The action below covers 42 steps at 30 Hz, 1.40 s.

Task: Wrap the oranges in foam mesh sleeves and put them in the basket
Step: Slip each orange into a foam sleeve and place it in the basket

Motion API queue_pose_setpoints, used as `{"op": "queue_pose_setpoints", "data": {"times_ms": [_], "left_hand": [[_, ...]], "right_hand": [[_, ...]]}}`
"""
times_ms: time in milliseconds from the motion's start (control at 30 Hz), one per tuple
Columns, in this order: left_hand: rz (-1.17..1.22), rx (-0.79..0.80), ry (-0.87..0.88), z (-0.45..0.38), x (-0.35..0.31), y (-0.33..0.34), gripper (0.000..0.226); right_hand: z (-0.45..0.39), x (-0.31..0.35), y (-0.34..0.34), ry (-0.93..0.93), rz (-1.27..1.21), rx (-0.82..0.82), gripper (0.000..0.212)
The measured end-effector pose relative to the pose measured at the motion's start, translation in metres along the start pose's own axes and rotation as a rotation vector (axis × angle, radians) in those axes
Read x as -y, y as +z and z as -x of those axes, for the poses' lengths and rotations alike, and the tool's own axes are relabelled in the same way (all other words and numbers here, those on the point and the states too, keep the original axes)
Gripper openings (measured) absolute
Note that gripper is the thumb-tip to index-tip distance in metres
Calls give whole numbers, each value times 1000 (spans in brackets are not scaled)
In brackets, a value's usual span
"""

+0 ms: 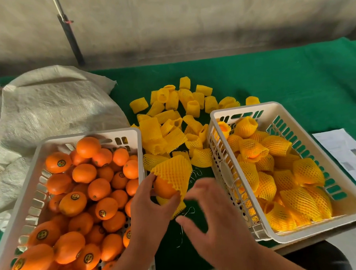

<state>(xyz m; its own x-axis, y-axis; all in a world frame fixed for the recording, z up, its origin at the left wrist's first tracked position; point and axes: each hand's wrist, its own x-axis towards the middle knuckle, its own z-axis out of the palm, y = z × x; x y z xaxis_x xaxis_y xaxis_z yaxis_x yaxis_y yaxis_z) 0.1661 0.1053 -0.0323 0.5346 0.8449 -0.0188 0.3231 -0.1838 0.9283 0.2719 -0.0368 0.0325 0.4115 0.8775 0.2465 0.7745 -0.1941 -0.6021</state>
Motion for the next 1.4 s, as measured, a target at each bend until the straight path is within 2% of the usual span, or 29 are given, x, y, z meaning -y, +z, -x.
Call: {"op": "queue_pose_setpoints", "data": {"times_ms": [67, 133, 233, 533, 700, 833, 967, 1167, 1267, 1367, 1400], "left_hand": [[23, 2, 43, 2, -7, 0, 84], [17, 25, 122, 4, -18, 2, 73], [35, 65, 222, 6, -29, 7, 58], [-62, 23, 184, 6, -20, 6, 69], [-192, 5, 207, 7, -18, 7, 68], [-323, 37, 213, 11, -22, 8, 74], [-403, 55, 212, 14, -26, 6, 76], [-576, 3, 297, 27, -21, 9, 71], [-451, 88, 261, 27, -21, 4, 60], [-167, 33, 264, 31, -26, -7, 28], [-46, -2, 215, 32, -26, -9, 24]], "right_hand": [[-12, -7, -2, 218, -177, -94, 83], [-28, -13, -3, 323, -272, -41, 118], [-44, -20, -2, 343, -353, 79, 132], [-36, -24, 12, 350, -231, -11, 125], [-35, -16, 23, 412, -264, -5, 124], [-34, -20, 27, 421, -235, -11, 110], [-31, -27, 29, 481, -281, -100, 99], [-28, -32, 31, 520, -288, -176, 89], [-27, -35, 30, 505, -264, -158, 88], [-26, -41, 24, 470, -231, -138, 89], [-27, -43, 22, 454, -219, -125, 90]]}}
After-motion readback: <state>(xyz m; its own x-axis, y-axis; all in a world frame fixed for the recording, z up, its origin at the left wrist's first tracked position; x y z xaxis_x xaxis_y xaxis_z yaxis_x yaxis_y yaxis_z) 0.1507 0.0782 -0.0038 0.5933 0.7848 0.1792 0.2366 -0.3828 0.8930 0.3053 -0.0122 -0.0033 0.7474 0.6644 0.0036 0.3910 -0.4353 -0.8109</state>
